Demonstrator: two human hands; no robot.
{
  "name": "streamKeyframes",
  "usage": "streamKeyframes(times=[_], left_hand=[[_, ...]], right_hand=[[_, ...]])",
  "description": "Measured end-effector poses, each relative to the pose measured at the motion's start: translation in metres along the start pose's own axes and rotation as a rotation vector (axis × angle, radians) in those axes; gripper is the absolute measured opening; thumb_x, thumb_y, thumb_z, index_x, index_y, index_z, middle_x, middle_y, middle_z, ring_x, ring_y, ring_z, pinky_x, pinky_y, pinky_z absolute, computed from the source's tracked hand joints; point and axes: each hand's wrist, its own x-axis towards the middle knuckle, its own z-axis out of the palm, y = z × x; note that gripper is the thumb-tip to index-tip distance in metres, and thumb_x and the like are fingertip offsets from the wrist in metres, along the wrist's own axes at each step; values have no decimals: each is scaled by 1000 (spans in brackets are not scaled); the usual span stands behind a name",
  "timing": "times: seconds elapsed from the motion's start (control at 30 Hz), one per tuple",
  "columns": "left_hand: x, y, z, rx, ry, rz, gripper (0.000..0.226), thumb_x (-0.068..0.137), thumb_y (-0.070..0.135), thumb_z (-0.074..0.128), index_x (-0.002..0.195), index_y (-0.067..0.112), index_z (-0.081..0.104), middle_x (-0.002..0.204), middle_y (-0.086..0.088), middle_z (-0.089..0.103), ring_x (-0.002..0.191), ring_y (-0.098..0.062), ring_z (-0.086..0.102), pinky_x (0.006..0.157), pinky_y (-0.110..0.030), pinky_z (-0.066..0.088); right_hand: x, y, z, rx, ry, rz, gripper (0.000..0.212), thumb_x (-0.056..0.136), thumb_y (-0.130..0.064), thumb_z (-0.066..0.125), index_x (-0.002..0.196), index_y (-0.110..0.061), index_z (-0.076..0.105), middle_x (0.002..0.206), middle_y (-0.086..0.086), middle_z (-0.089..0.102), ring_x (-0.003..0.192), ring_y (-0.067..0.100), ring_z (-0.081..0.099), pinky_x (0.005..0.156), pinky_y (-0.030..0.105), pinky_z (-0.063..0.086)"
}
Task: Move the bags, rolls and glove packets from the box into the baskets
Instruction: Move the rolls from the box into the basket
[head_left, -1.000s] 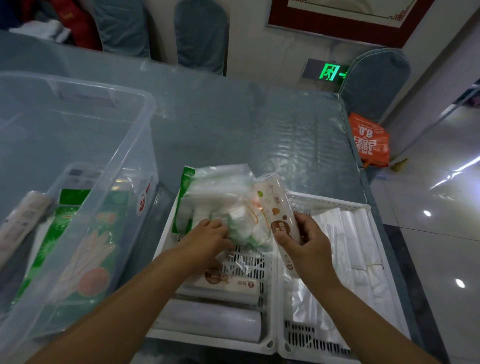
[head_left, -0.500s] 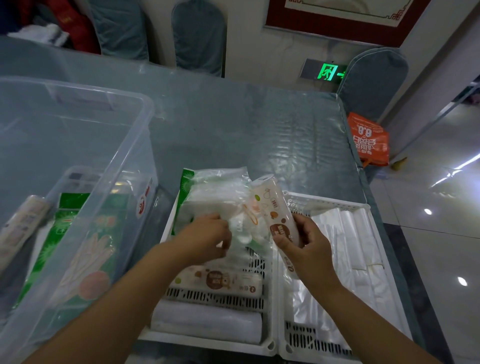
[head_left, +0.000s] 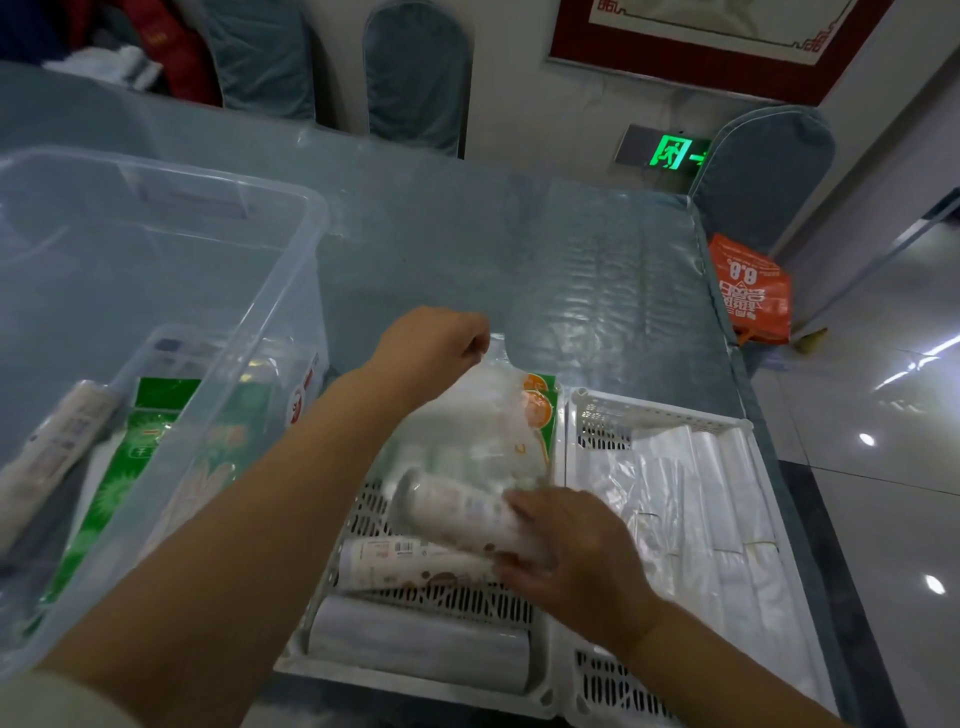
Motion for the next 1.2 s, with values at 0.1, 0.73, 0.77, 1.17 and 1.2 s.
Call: streamKeyframes(times=[0.1, 0.73, 0.77, 1.17, 1.2], left_hand=[[0, -3, 3, 34, -78, 6, 36, 79, 23, 67, 113, 20, 56, 112, -3, 65, 102, -27, 56, 83, -35, 42], [-152, -18, 67, 173, -105, -204, 63, 87, 37, 56, 140, 9, 35, 147, -13, 36, 137, -28, 28, 112, -42, 14], [-155, -18, 70, 209, -136, -201, 65, 88, 41, 51, 141, 7, 33, 149, -15, 32, 138, -30, 26, 112, -44, 12], [-98, -25, 65, 165, -62, -354, 94, 81, 45, 60, 146, 8, 3, 153, -12, 19, 140, -27, 13, 115, -41, 5], [-90, -25, 65, 147, -78, -401, 97, 80, 44, 61, 146, 8, -1, 152, -13, 19, 139, -28, 13, 115, -41, 6]], right_hand=[[-4, -19, 19, -88, -169, -87, 46, 70, -59, 59, 103, -26, 57, 91, -10, 68, 80, 9, 60, 75, 29, 51], [-1, -37, 71, -250, -293, 44, 51, 62, -59, 64, 105, -34, 54, 102, -3, 60, 92, 20, 56, 77, 38, 46], [-1, -39, 71, -240, -284, 47, 47, 66, -57, 63, 105, -34, 54, 99, -4, 59, 88, 19, 55, 76, 36, 46], [78, 24, 35, -102, -81, 420, 49, 80, -25, 64, 126, -15, 48, 127, 8, 48, 116, 26, 44, 96, 39, 35], [83, 28, 38, -61, -132, 483, 60, 80, -26, 64, 134, -16, 39, 136, 8, 41, 122, 26, 40, 101, 39, 33]])
